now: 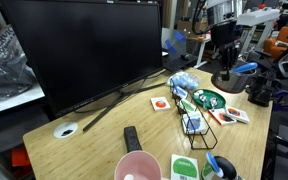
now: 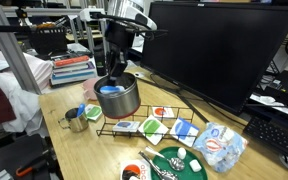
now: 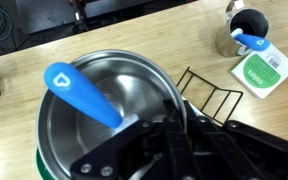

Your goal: Move the right silver bowl forward and to the left

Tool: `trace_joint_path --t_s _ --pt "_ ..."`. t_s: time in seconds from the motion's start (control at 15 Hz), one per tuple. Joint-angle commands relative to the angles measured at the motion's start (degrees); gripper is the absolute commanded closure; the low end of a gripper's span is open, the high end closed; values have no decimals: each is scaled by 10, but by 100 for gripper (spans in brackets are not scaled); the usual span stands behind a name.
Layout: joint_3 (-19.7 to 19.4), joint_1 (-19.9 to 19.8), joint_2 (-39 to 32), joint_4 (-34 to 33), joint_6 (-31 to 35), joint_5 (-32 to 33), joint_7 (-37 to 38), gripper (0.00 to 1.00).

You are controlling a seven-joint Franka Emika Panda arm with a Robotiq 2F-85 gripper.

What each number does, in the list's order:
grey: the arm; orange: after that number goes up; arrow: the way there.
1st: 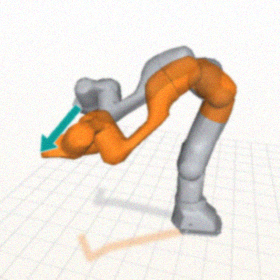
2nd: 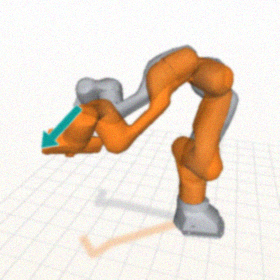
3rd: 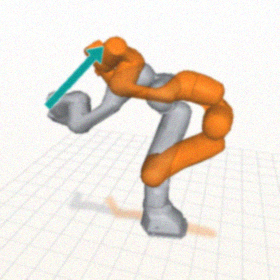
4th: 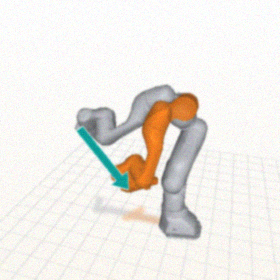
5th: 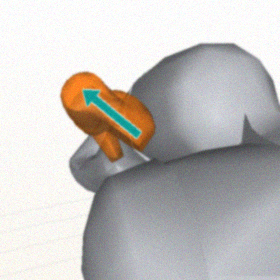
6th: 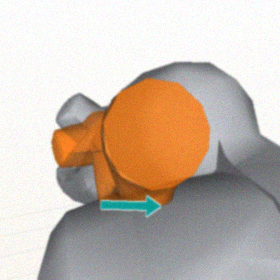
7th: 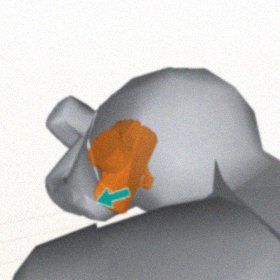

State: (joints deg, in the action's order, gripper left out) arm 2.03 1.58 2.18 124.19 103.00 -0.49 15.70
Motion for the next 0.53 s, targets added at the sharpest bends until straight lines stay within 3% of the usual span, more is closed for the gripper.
trace_joint_path --t_s 0.0,0.27,0.33,0.47 --pt "-1 -1 0 -1 -2 0 -2 90" --pt "-1 0 0 -3 -4 0 -2 90" --pt "2 2 -1 -8 -7 3 -10 98" --pt "13 12 -7 -29 -19 45 -14 98"
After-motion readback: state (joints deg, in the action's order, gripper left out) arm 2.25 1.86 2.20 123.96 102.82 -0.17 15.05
